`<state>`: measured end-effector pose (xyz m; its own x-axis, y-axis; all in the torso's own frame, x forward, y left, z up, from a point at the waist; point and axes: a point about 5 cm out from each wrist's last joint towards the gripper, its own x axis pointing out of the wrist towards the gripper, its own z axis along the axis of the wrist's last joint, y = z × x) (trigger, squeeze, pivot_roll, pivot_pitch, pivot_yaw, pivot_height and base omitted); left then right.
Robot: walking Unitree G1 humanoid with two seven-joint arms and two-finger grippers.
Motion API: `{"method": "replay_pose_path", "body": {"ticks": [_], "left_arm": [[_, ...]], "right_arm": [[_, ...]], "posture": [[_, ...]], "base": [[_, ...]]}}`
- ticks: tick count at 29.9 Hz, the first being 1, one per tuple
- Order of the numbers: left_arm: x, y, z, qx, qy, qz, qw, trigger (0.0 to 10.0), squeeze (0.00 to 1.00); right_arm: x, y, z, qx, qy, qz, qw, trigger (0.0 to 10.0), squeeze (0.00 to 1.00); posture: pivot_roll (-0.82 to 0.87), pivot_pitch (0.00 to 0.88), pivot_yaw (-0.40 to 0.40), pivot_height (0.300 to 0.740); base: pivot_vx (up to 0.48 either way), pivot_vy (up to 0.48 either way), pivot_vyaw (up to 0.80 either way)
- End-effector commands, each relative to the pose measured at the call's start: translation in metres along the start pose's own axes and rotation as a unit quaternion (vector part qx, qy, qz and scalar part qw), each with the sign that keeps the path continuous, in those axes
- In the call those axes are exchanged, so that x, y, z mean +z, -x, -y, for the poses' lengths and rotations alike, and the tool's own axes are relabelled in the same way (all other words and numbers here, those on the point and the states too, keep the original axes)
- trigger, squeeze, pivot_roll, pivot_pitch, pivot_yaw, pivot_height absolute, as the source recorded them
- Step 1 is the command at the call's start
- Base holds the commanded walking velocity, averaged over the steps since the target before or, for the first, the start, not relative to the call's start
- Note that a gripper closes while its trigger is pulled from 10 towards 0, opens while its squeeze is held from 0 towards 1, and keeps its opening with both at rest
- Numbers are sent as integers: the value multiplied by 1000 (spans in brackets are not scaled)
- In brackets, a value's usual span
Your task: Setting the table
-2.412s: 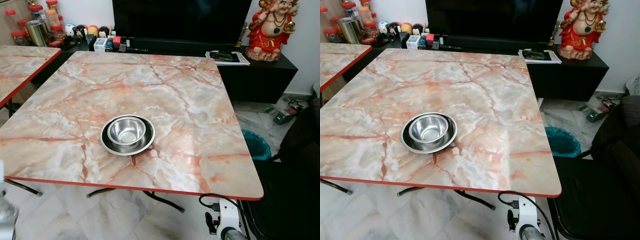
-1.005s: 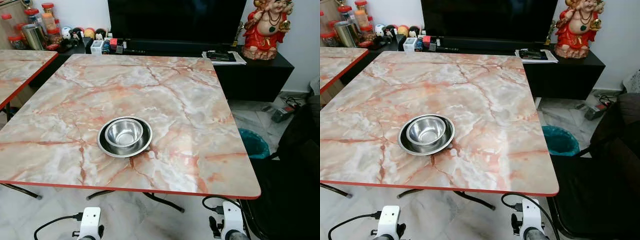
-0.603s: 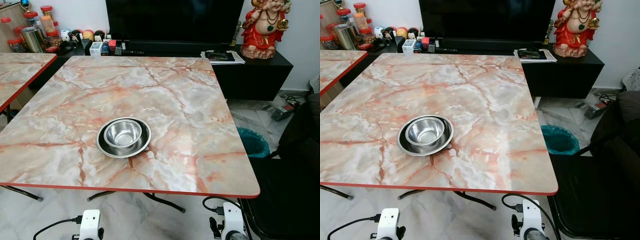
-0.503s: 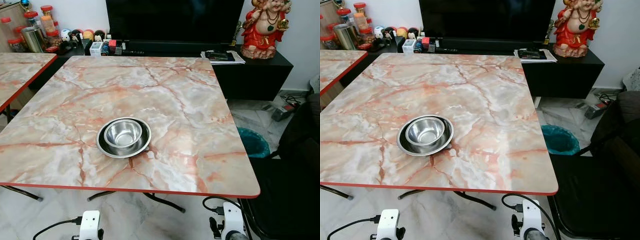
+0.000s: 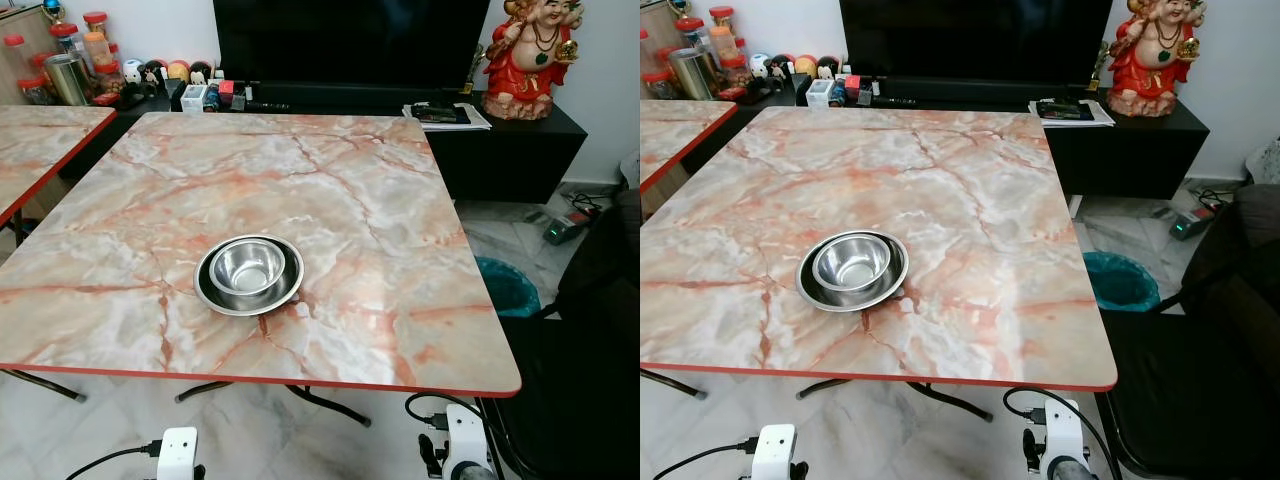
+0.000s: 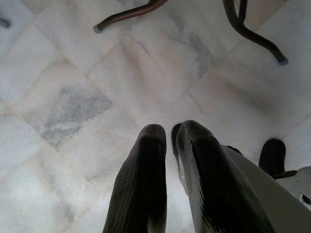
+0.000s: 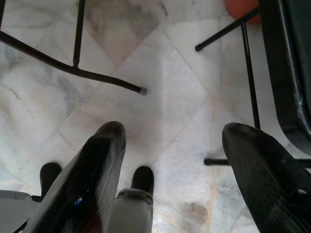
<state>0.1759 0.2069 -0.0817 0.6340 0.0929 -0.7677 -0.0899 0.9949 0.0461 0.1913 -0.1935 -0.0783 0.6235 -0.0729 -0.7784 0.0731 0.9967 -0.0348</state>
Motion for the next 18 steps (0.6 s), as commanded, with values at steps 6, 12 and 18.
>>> {"method": "replay_pose_path", "body": {"ticks": [6,12,18], "left_arm": [[-6,2,-5,12,9,-9,1000,10000,0],[-6,2,-6,13,7,-9,1000,10000,0],[-6,2,-7,13,5,-8,1000,10000,0]], "right_arm": [[-2,0,-4,2,-12,-5,1000,10000,0],[-3,0,-5,1,-16,-5,1000,10000,0],[-5,1,-5,1,-18,-7,1000,10000,0]], "posture": [[-12,0,-15,714],[-13,0,-10,714],[-12,0,-8,714]], "base": [[0,480,0],[0,480,0],[0,480,0]]}}
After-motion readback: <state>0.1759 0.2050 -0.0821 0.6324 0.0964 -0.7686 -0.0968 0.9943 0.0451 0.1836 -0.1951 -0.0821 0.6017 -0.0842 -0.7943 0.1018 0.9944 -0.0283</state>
